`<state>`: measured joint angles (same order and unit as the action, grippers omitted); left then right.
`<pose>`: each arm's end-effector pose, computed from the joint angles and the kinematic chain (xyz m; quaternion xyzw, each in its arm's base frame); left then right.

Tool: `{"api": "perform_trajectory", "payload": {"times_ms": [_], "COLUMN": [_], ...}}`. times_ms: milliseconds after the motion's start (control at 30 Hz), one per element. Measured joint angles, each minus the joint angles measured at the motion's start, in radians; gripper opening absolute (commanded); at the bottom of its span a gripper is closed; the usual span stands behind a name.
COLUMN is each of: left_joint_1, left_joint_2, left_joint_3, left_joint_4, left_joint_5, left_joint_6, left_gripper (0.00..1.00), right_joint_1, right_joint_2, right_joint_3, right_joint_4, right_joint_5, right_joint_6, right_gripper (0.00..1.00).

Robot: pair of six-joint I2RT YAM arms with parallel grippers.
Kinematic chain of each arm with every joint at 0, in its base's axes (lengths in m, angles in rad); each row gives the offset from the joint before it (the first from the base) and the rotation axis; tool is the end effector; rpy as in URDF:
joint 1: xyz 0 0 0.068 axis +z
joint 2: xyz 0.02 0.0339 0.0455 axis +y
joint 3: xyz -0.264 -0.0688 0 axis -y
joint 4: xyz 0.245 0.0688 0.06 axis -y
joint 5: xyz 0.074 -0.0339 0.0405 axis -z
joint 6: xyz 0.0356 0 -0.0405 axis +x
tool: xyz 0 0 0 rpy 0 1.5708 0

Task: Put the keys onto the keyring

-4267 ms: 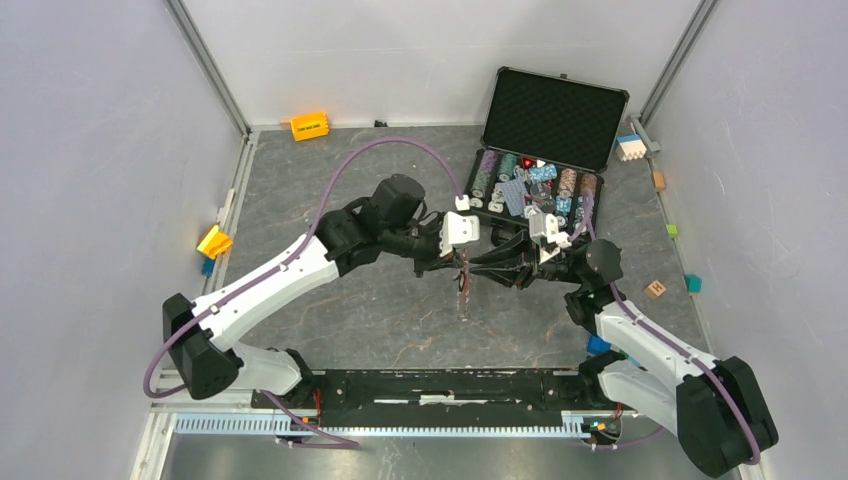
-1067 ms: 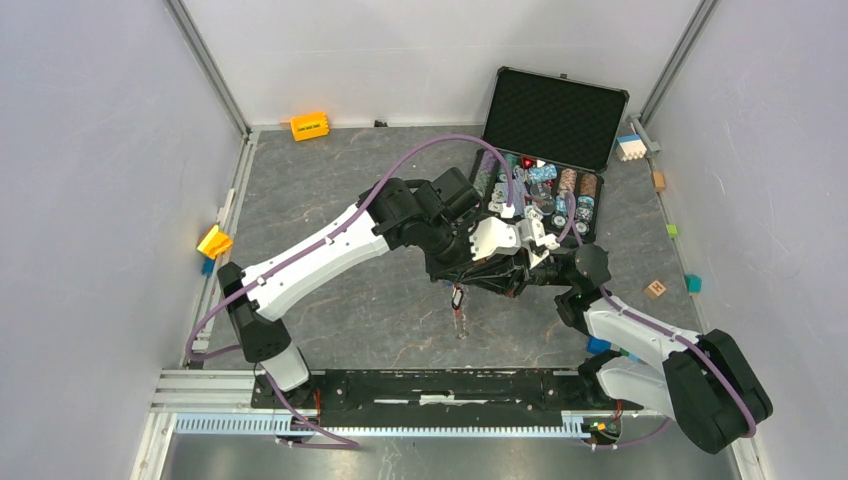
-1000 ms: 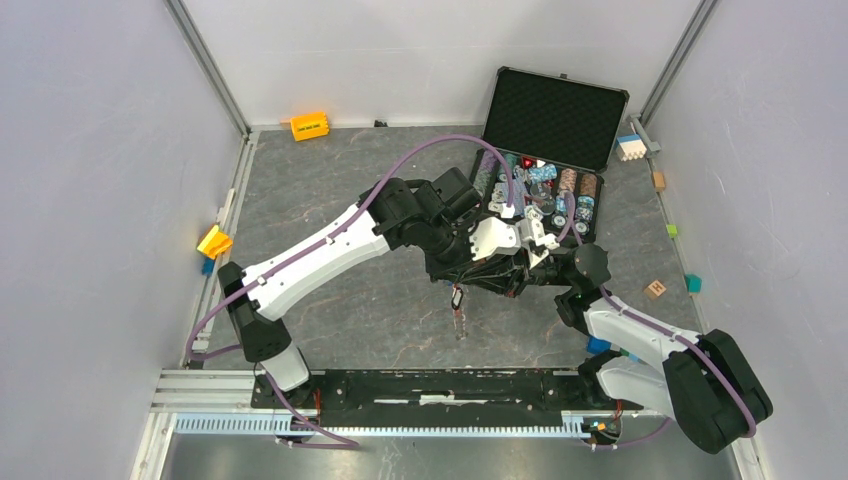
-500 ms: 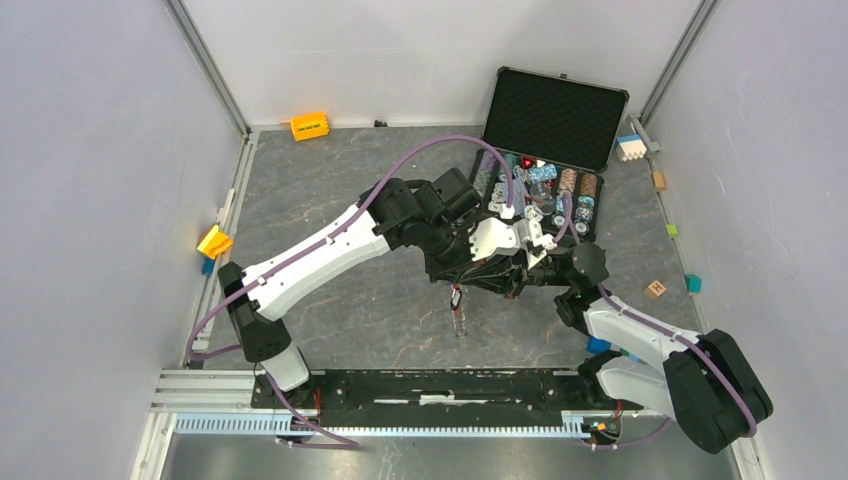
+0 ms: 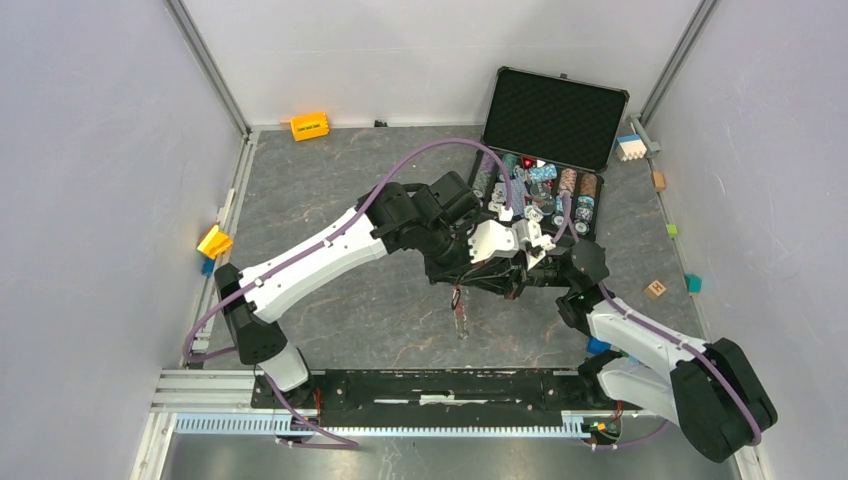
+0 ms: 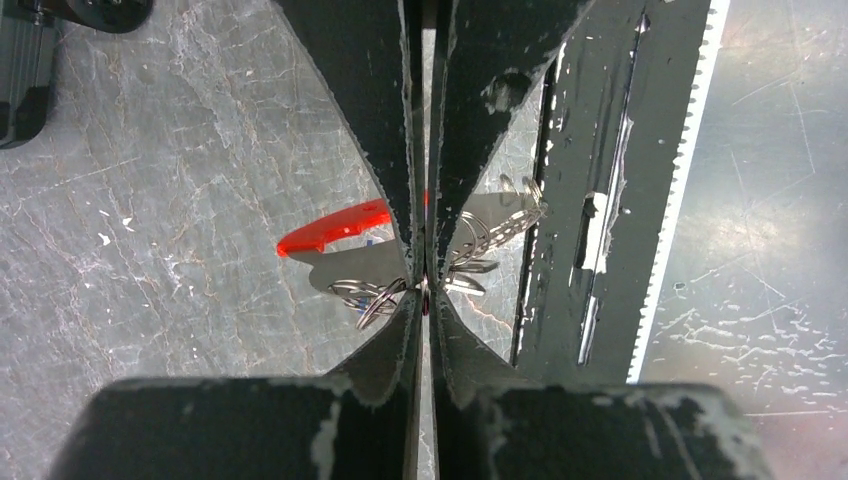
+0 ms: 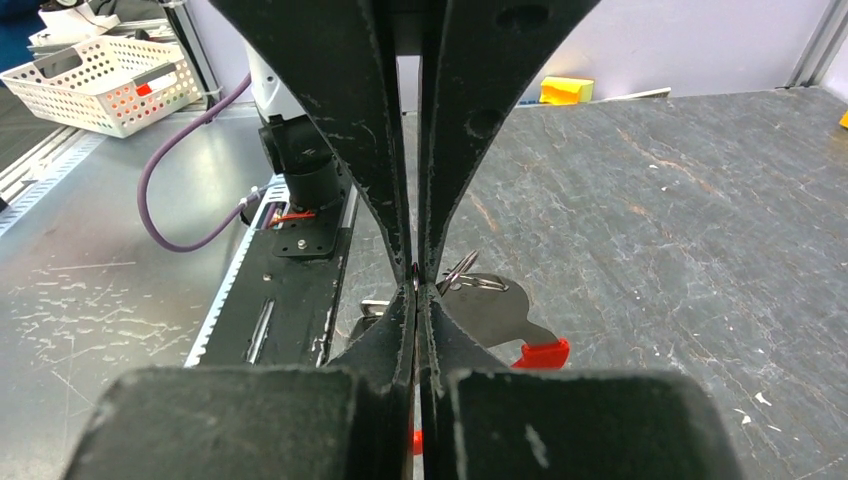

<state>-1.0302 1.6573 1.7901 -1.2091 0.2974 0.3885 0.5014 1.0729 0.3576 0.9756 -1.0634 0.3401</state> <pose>0.1604 -0.2874 0.3733 0.6521 0.7040 -0.2126 0.1844 0.1661 0.1265 0.2536 -0.4430 0.4911 0.5611 0.4976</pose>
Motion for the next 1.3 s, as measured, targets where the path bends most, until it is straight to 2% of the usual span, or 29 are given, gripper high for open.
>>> {"api": "perform_trajectory", "payload": {"times_ms": [133, 267, 533, 667, 967, 1300], "left_joint_1": [-0.001, -0.001, 0.003, 0.008, 0.039, 0.116], "left_joint_2": [-0.023, -0.046, -0.117, -0.176, -0.299, -0.377], "left_joint_3": [-0.037, -0.058, -0.122, -0.19, -0.384, -0.511], "left_joint_4": [0.026, 0.06, 0.126, 0.171, 0.378, 0.568], "left_joint_5": [0.0, -0.002, -0.007, -0.005, 0.031, 0.195], "left_joint_6": [0.007, 0.015, 0.029, 0.029, 0.05, 0.089], "left_gripper": [0.2, 0.22, 0.35, 0.37, 0.37, 0.39], "right_joint_1": [-0.006, -0.021, -0.043, -0.061, -0.087, -0.091], "right_joint_2": [-0.03, -0.043, -0.049, -0.059, -0.071, -0.077], "right_joint_3": [0.0, 0.0, 0.0, 0.0, 0.001, 0.001], "right_joint_4": [-0.015, -0.005, 0.004, 0.007, 0.024, 0.059], "right_joint_5": [0.014, 0.023, 0.037, 0.048, 0.055, 0.049], "right_joint_6": [-0.001, 0.008, 0.027, 0.044, 0.076, 0.087], "right_gripper": [0.0, 0.0, 0.0, 0.0, 0.0, 0.0]}}
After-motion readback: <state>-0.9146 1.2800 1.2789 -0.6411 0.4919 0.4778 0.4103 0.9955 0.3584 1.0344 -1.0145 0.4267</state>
